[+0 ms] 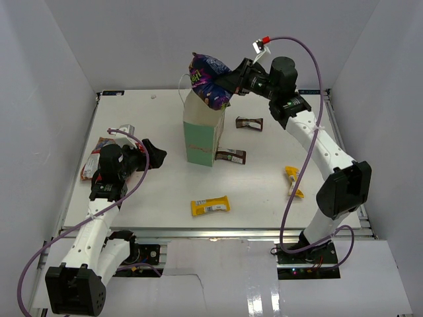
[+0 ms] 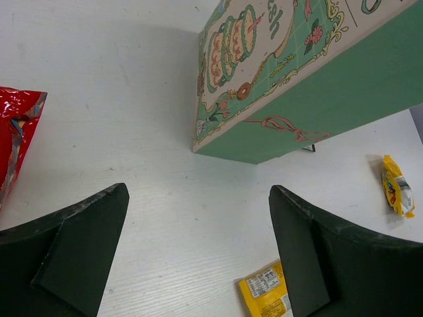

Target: Place the snacks into the paper bag

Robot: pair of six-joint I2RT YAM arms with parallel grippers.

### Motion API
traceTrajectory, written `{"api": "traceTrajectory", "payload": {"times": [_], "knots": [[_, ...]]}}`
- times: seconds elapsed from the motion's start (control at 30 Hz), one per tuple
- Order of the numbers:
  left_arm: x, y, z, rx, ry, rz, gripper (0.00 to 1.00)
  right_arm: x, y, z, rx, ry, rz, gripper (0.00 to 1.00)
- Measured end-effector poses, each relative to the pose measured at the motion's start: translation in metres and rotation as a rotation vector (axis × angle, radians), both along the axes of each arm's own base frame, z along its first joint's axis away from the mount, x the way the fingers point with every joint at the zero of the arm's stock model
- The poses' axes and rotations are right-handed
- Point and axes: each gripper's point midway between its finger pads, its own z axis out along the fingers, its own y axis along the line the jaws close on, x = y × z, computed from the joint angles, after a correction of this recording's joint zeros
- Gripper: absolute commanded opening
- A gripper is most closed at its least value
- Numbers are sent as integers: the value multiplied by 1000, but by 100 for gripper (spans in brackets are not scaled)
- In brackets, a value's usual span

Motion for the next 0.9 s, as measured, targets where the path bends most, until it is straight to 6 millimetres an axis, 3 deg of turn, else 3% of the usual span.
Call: {"api": "traceTrajectory", "payload": {"times": [0.1,0.3,0.4,0.57,0.9], "knots": [[0,0,0,0,0,0,98,-2,1,-8,-2,25,-12,8],[0,0,0,0,0,0,98,0,6,-48,-27,110,-9,8],[0,0,0,0,0,0,98,1,10,-55,-18,126,9,8],[0,0,0,0,0,-1,98,0,14,-46,18,112,37,8],[1,0,-2,0,8,-2,98,-6,23,-6,156,51,117,9]]}}
